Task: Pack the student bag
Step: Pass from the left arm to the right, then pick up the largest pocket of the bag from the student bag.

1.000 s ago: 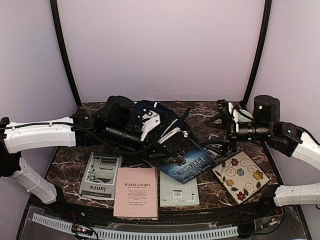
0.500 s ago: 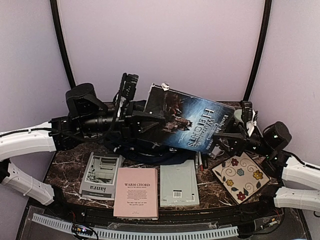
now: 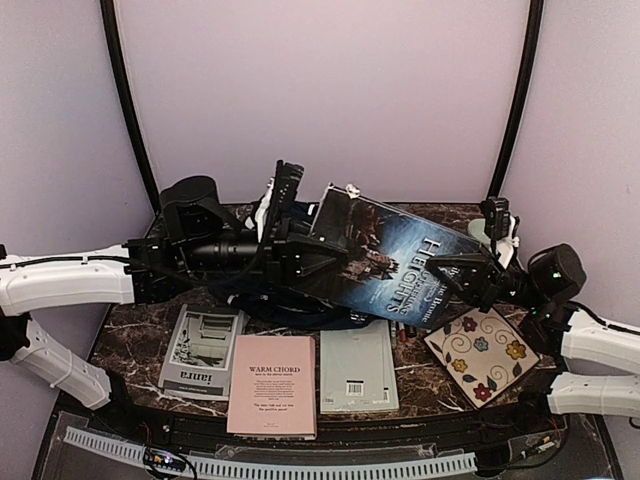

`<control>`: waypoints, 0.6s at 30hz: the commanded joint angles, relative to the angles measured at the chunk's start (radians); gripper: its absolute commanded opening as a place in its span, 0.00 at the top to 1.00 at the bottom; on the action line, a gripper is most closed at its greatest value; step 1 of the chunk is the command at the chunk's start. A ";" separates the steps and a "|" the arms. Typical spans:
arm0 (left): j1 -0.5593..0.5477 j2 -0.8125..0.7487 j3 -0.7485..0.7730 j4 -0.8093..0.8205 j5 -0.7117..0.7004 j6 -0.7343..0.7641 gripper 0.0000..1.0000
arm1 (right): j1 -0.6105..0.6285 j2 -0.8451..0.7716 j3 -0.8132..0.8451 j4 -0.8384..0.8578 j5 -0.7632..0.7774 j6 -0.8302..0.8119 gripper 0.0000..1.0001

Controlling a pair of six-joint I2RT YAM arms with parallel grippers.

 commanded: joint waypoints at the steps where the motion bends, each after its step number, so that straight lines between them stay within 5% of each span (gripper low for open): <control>1: 0.000 -0.041 0.025 0.088 -0.072 0.015 0.93 | -0.001 -0.067 0.028 -0.114 0.106 0.013 1.00; 4: 0.000 -0.029 0.088 -0.148 -0.195 0.107 0.37 | -0.030 -0.134 0.096 -0.435 0.287 -0.018 1.00; 6: 0.000 0.011 0.161 -0.384 -0.344 0.166 0.26 | -0.066 -0.167 0.152 -0.682 0.459 -0.014 1.00; 10: 0.001 0.140 0.290 -0.670 -0.462 0.268 0.27 | -0.170 -0.226 0.215 -1.073 0.747 -0.033 1.00; 18: 0.054 0.569 0.753 -1.088 -0.458 0.358 0.28 | -0.197 -0.254 0.237 -1.195 0.845 -0.102 1.00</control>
